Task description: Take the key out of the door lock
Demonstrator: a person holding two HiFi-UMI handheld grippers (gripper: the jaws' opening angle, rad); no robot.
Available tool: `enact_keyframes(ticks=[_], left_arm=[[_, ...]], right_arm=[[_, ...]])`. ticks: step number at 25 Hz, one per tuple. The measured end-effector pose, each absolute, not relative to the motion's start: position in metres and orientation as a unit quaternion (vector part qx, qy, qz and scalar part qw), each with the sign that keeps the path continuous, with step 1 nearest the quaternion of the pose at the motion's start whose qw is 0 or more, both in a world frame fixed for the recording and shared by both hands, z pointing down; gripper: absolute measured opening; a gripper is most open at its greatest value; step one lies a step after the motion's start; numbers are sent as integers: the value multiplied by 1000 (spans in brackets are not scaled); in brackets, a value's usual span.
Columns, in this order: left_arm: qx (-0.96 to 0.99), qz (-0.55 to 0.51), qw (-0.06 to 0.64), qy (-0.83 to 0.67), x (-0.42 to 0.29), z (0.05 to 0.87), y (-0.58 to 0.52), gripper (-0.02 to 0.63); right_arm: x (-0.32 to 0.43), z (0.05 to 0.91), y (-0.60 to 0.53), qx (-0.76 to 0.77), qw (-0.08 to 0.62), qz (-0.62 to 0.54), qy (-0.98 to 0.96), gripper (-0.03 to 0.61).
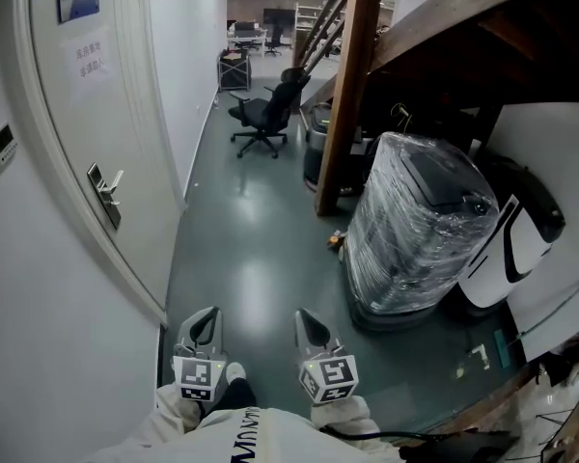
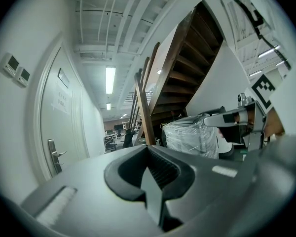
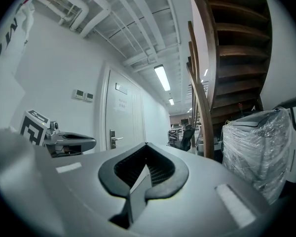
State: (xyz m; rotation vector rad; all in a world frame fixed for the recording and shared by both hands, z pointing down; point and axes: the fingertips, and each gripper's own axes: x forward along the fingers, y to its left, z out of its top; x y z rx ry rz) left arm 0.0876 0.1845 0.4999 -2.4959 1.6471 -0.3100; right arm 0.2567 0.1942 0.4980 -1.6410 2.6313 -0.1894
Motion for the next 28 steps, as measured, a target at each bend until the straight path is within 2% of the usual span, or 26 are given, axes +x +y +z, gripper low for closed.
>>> enact_keyframes(ticks=[11,28], left_arm=[[-832,-95,63,543,92,509,125,0],[-837,-88,64,536,48,500,-35,0]], right_arm=[[262,505,138,-536,4,-55,842,0],[217,498,-19,-547,0,-52,836,0]])
